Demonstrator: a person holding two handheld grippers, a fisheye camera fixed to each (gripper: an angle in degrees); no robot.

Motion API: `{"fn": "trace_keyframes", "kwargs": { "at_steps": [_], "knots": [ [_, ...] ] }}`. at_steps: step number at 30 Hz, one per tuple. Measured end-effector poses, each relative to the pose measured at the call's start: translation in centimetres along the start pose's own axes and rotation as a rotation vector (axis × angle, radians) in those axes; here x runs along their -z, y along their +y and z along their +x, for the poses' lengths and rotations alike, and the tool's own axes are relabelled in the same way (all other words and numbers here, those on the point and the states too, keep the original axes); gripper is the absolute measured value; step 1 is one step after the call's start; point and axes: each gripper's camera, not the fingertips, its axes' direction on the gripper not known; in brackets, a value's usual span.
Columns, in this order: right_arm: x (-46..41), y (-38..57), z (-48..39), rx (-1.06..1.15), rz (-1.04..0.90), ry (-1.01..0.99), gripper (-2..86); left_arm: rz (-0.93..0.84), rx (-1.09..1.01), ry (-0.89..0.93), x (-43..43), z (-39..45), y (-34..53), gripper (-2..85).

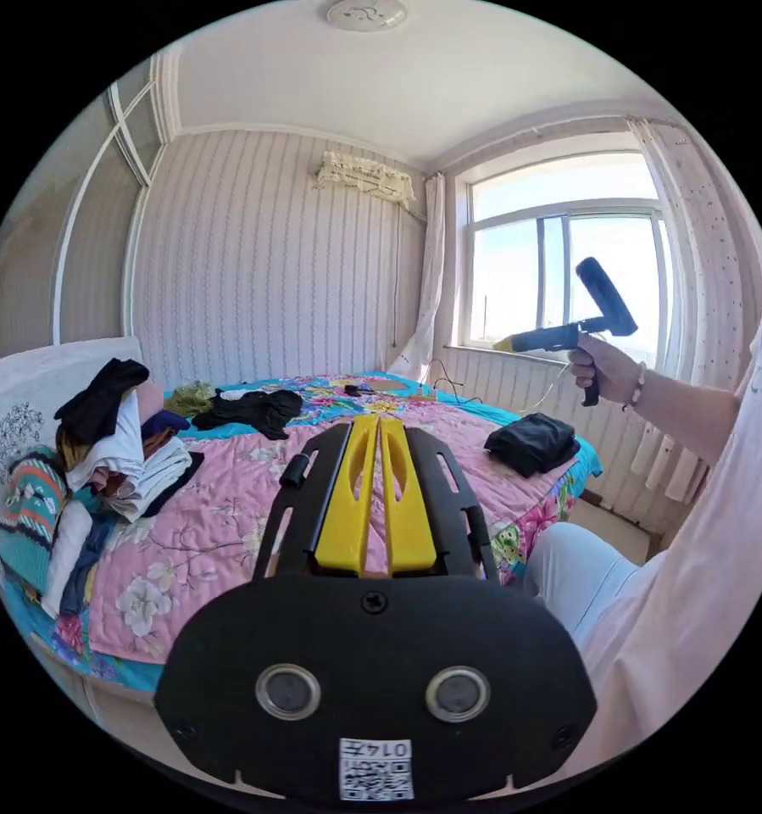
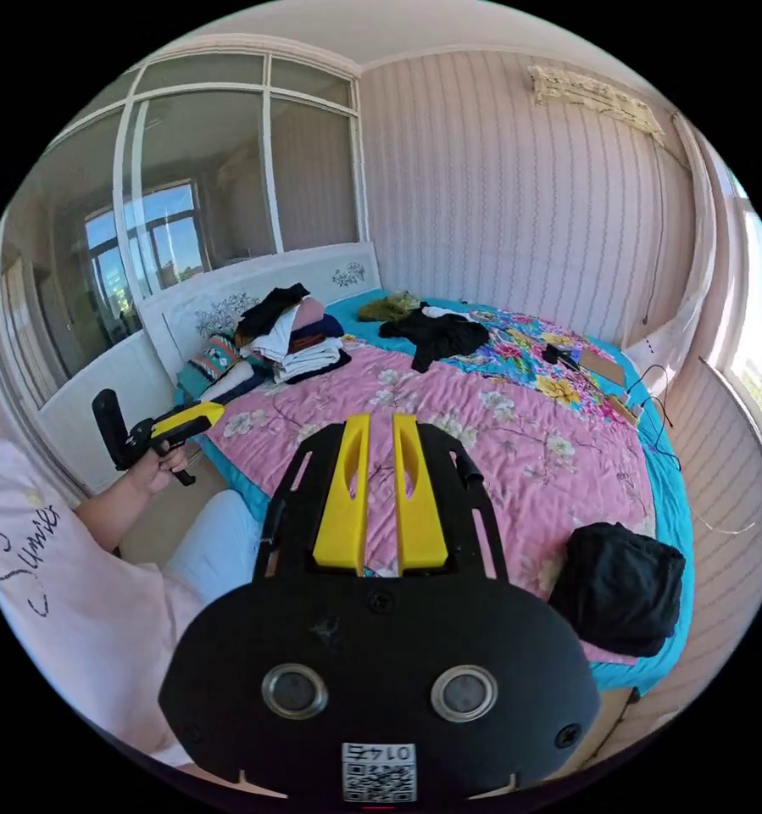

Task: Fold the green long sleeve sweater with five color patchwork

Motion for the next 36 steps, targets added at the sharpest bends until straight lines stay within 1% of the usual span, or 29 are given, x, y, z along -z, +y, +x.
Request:
{"fn": "trace_keyframes", "kwargs": {
  "at_steps": [3, 5, 6, 8, 10, 11, 13, 15, 17, 19, 21, 25, 27, 29, 30, 33, 36],
  "knots": [
    [-3.5, -6.4, -5.8, 0.146, -0.065, -0.081, 5.4, 0.047, 0.021, -0.143, 5.6, -2.6, -0.1, -0.9],
    [-5.7, -10.1, -9.7, 0.213, -0.048, -0.143, 5.5, 0.059, 0.049, -0.265, 10.2, -5.8, 0.2, -0.8],
    [-7.2, -12.6, -12.7, 0.262, -0.021, -0.175, 5.5, 0.056, 0.064, -0.298, 11.3, -6.7, 0.4, -0.8],
    [-9.8, -16.3, -17.8, 0.351, 0.0, -0.219, 5.7, 0.005, 0.131, -0.412, 15.4, -11.1, 1.3, -0.5],
    [-13.7, -21.0, -24.4, 0.444, -0.003, -0.307, 7.6, -0.052, 0.195, -0.459, 18.0, -14.7, 2.0, -0.2],
    [-14.8, -22.1, -26.0, 0.461, -0.013, -0.337, 8.4, -0.08, 0.235, -0.476, 19.7, -17.0, 2.4, 0.0],
    [-18.9, -26.0, -31.7, 0.498, -0.072, -0.45, 10.6, -0.11, 0.275, -0.514, 21.7, -20.3, 3.1, 0.4],
    [-21.8, -28.4, -35.6, 0.54, -0.114, -0.523, 11.0, -0.155, 0.296, -0.587, 23.2, -23.5, 3.7, 1.3],
    [-24.7, -30.6, -39.2, 0.611, -0.161, -0.524, 11.5, -0.189, 0.347, -0.694, 24.4, -28.2, 4.6, 4.6],
    [-28.6, -33.5, -43.5, 0.717, -0.226, -0.492, 12.9, -0.191, 0.415, -0.73, 24.8, -32.1, 5.3, 7.1],
    [-31.5, -35.8, -46.3, 0.787, -0.263, -0.464, 13.4, -0.203, 0.473, -0.729, 24.7, -36.0, 5.7, 8.3],
    [-38.8, -41.6, -52.0, 0.893, -0.339, -0.41, 13.7, -0.235, 0.537, -0.79, 22.5, -44.4, 6.0, 10.5],
    [-42.0, -44.1, -54.3, 0.931, -0.366, -0.374, 13.8, -0.243, 0.605, -0.779, 21.6, -48.2, 6.0, 11.1],
    [-45.1, -46.7, -55.9, 0.928, -0.383, -0.344, 13.9, -0.231, 0.682, -0.773, 20.8, -52.7, 5.7, 11.6],
    [-47.3, -48.5, -56.6, 0.891, -0.39, -0.337, 14.0, -0.228, 0.699, -0.778, 20.6, -53.7, 5.6, 11.6],
    [-53.2, -52.2, -56.9, 0.719, -0.444, -0.331, 14.8, -0.196, 0.783, -0.754, 19.4, -58.0, 5.2, 12.4],
    [-58.7, -54.3, -56.5, 0.552, -0.507, -0.333, 16.2, -0.243, 0.819, -0.74, 17.1, -61.3, 4.5, 12.8]
  ]
}}
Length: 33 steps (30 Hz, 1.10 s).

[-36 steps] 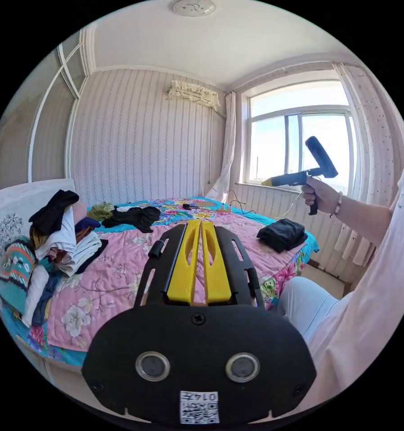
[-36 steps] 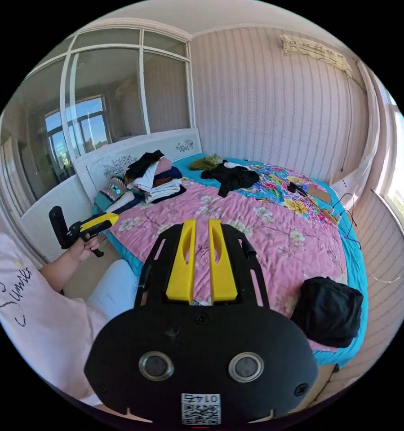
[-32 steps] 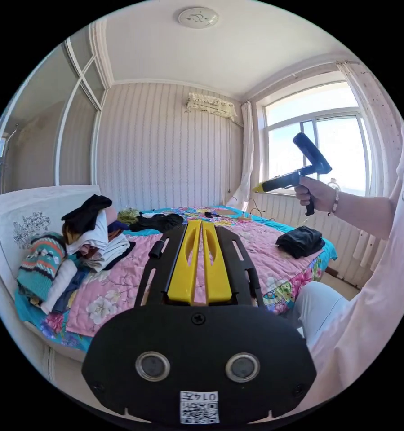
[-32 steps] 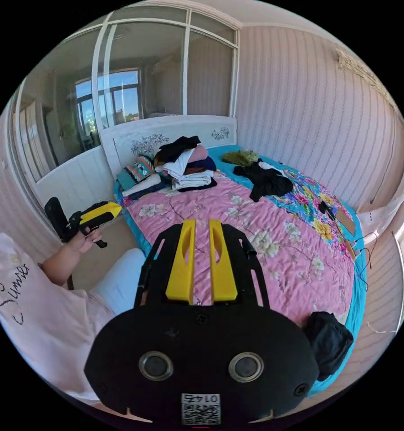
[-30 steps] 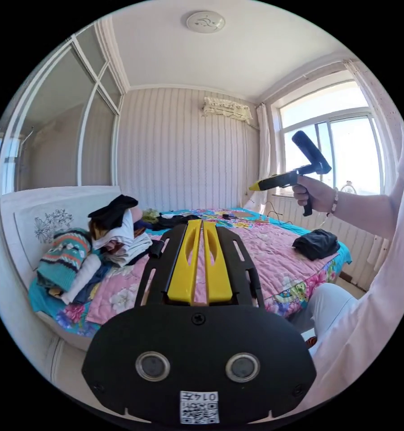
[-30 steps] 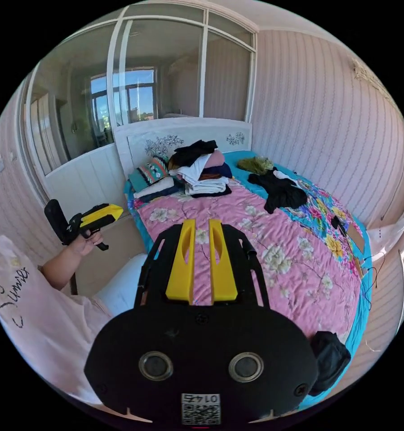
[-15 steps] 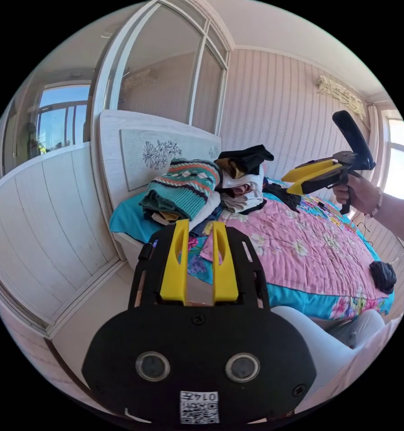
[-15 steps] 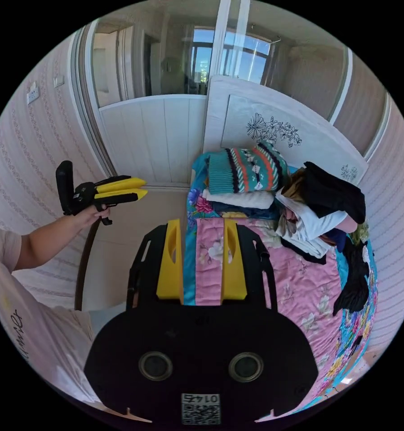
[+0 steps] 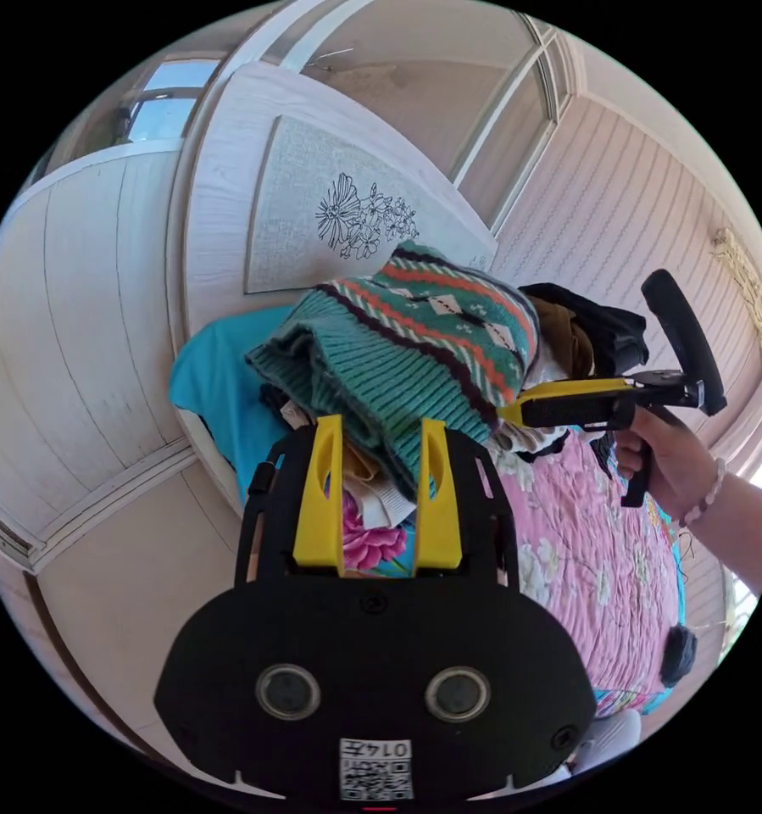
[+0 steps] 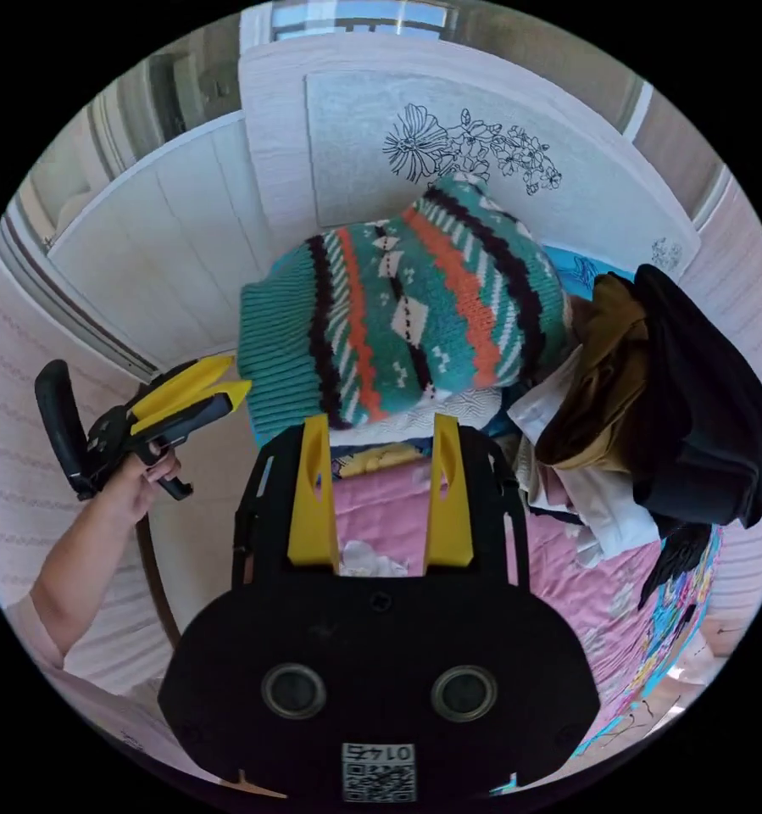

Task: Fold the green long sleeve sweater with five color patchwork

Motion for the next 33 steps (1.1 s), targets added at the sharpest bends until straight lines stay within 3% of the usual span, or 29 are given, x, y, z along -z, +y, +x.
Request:
{"fn": "trace_keyframes", "kwargs": {
  "at_steps": [6, 10, 15, 18, 21, 24, 28, 33],
  "knots": [
    [-2.9, -3.8, 4.3, -0.164, -0.046, -0.282, 7.6, -0.013, -0.045, 0.009, 0.5, 1.2, -2.2, 6.8],
    [0.9, -3.9, 5.8, -0.114, 0.057, -0.32, 3.6, 0.148, -0.086, 0.078, 6.5, 4.9, -4.7, 3.1],
    [9.5, -1.1, 8.4, -0.113, 0.255, -0.273, 2.2, 0.302, -0.363, 0.17, 15.2, 16.1, -6.5, 2.5],
    [14.1, 5.2, 10.7, -0.136, 0.367, -0.299, 1.9, 0.331, -0.61, 0.299, 19.6, 24.1, -1.9, 3.0],
    [15.6, 15.0, 11.7, -0.133, 0.374, -0.306, 1.6, 0.247, -0.773, 0.498, 21.5, 29.7, 6.5, 3.7],
    [11.8, 25.5, 11.6, -0.194, 0.211, -0.313, 1.4, 0.086, -0.818, 0.569, 18.7, 33.3, 17.3, 4.3],
    [1.2, 37.9, 11.7, -0.472, -0.141, -0.284, 0.5, -0.512, -0.746, 0.607, 9.1, 35.1, 29.1, 4.4],
    [0.4, 42.2, 8.5, -0.461, -0.053, -0.253, 1.0, -0.468, -0.665, 0.612, 11.3, 32.8, 30.9, 1.5]
  ]
}}
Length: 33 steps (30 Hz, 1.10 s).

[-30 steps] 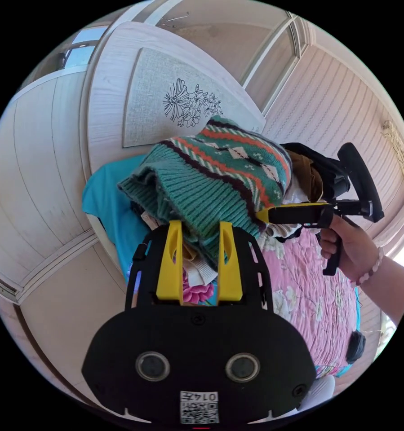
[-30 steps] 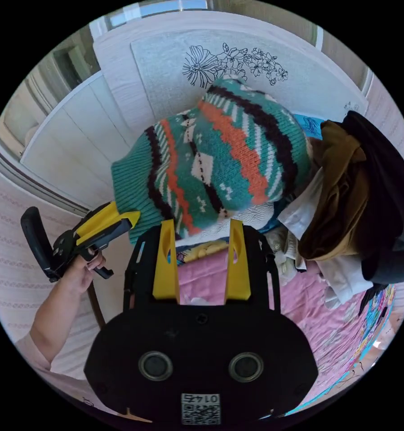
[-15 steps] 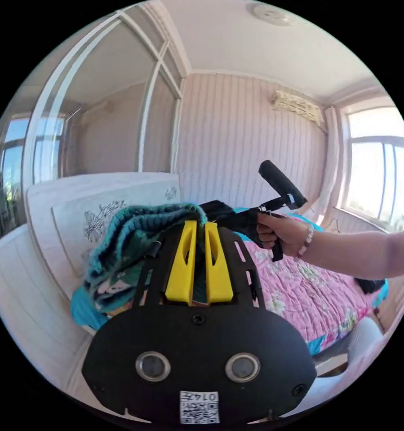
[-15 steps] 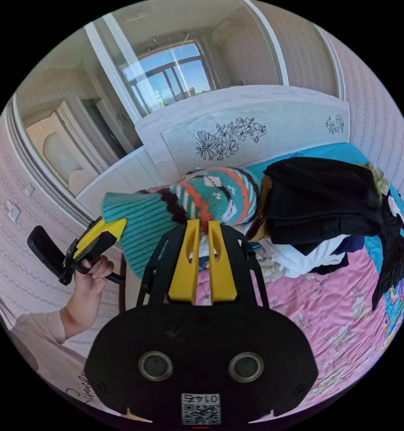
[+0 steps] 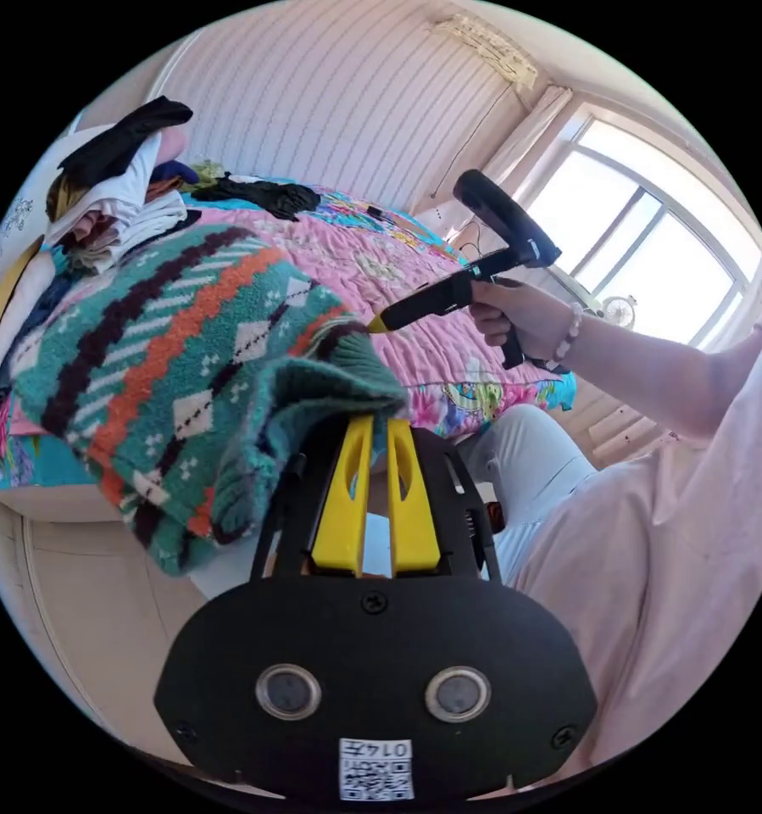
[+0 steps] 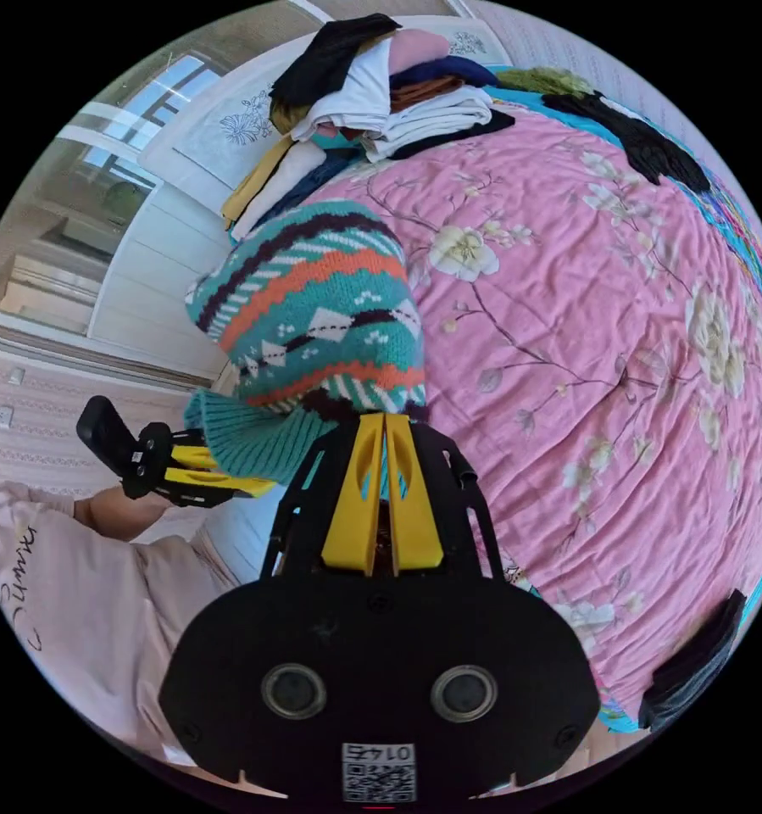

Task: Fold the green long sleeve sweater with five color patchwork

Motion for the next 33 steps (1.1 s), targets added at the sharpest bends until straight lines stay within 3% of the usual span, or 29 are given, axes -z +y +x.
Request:
{"fn": "trace_keyframes", "kwargs": {
  "at_steps": [6, 8, 12, 17, 24, 29, 33],
  "knots": [
    [-1.9, 2.0, -6.2, 0.283, 0.05, 0.07, 9.0, 0.141, 0.267, -0.191, 5.3, -5.1, 3.8, 0.4],
    [-2.8, 2.6, -7.7, 0.348, 0.079, 0.029, 11.8, 0.153, 0.411, -0.283, 5.5, -8.3, 5.4, 9.0],
    [-6.7, 3.2, -9.8, 0.424, 0.039, -0.027, 16.9, 0.164, 0.526, -0.237, 3.9, -11.7, 6.8, 13.3],
    [-13.1, 3.8, -9.9, 0.448, -0.132, 0.073, 18.9, 0.1, 0.624, -0.129, -0.7, -14.6, 7.7, 12.4],
    [-18.1, 6.7, -7.3, 0.457, -0.18, 0.158, 13.2, 0.06, 0.544, -0.138, -0.8, -14.4, 7.5, 6.5],
    [-18.4, 9.7, -3.6, 0.401, -0.157, 0.042, 6.7, 0.132, 0.462, -0.111, 1.0, -12.3, 6.7, 6.0],
    [-15.7, 13.5, 1.2, 0.32, -0.017, -0.094, 5.4, 0.223, 0.368, -0.087, 3.2, -10.8, 4.9, 5.7]
  ]
}}
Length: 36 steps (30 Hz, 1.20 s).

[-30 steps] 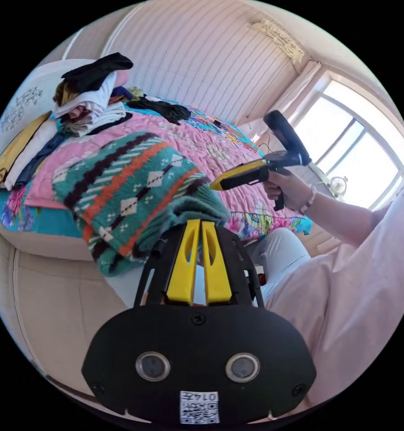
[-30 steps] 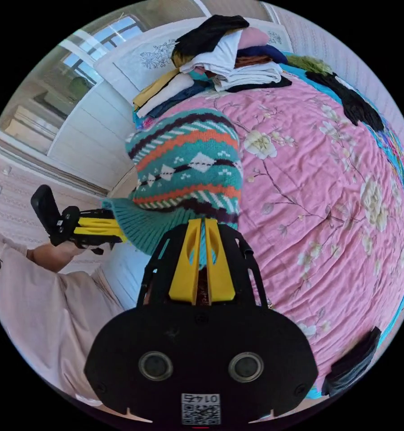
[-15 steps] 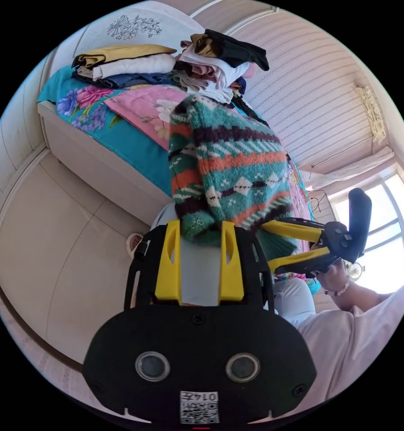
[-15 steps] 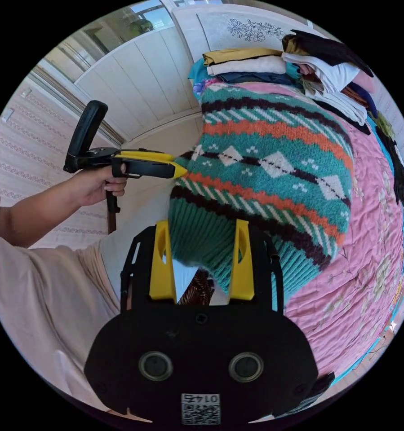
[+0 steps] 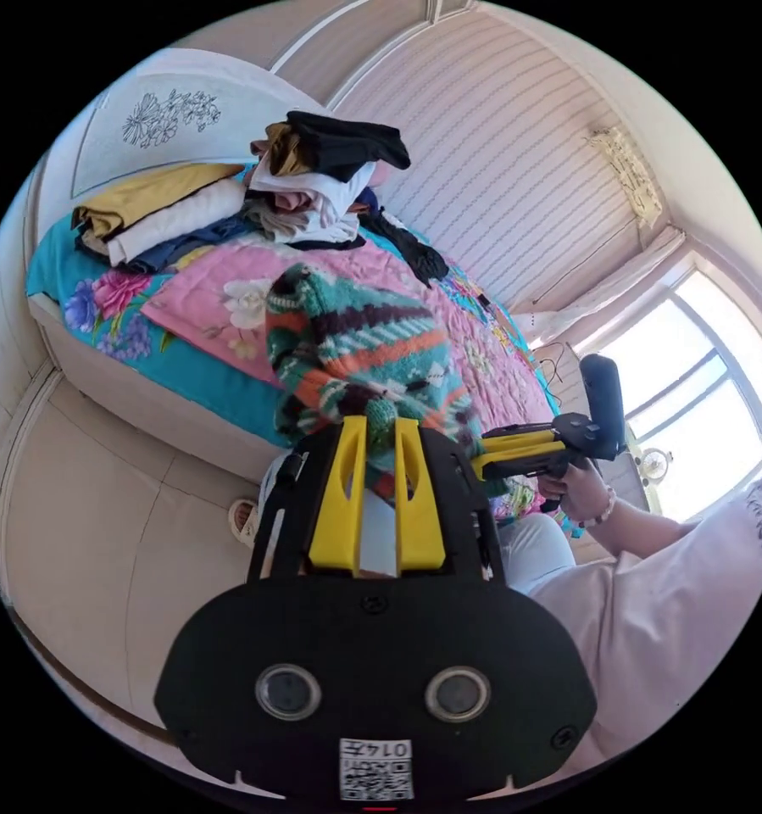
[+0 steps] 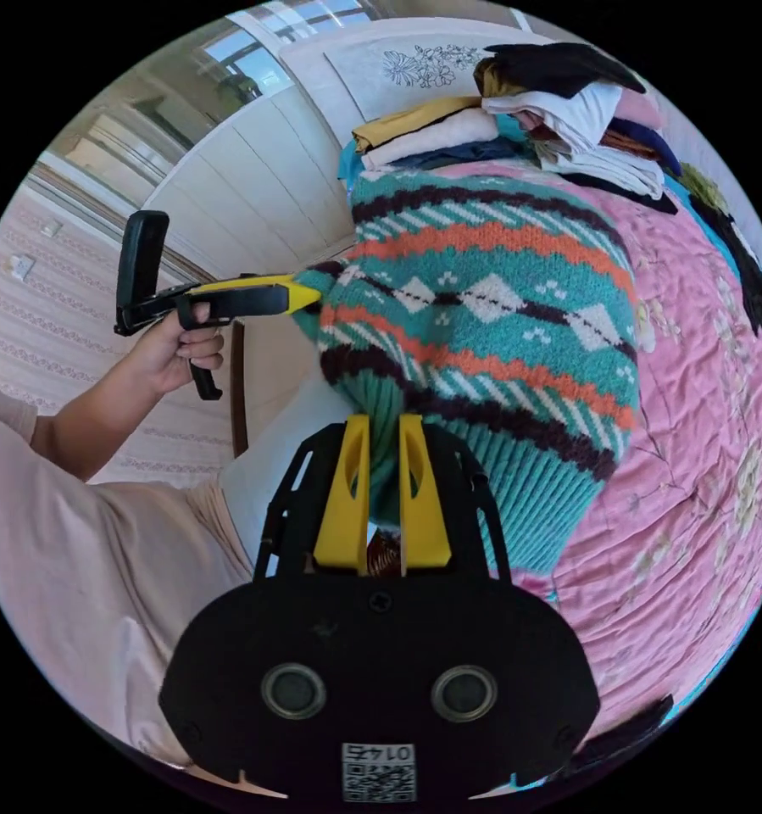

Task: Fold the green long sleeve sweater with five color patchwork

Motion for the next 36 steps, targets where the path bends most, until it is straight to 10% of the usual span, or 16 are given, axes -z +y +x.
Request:
{"fn": "trace_keyframes", "kwargs": {
  "at_steps": [14, 22, 28, 36],
  "knots": [
    [14.0, 24.9, 13.4, -0.263, 0.736, -0.061, 2.8, 0.206, -0.58, 0.166, -6.1, 25.0, -17.0, 5.1],
    [13.0, 50.8, 16.8, -0.686, 0.927, 0.097, 4.2, -0.027, -0.929, 0.37, -23.9, 41.9, -13.8, 6.5],
    [6.6, 63.8, 20.9, -1.084, 0.786, 0.123, 4.3, -0.166, -0.934, 0.17, -28.7, 32.4, -3.9, 3.6],
    [4.4, 64.2, 27.3, -1.075, 0.705, 0.149, 11.8, -0.321, -0.336, 0.011, -26.6, 13.1, 5.9, 9.4]
  ]
}}
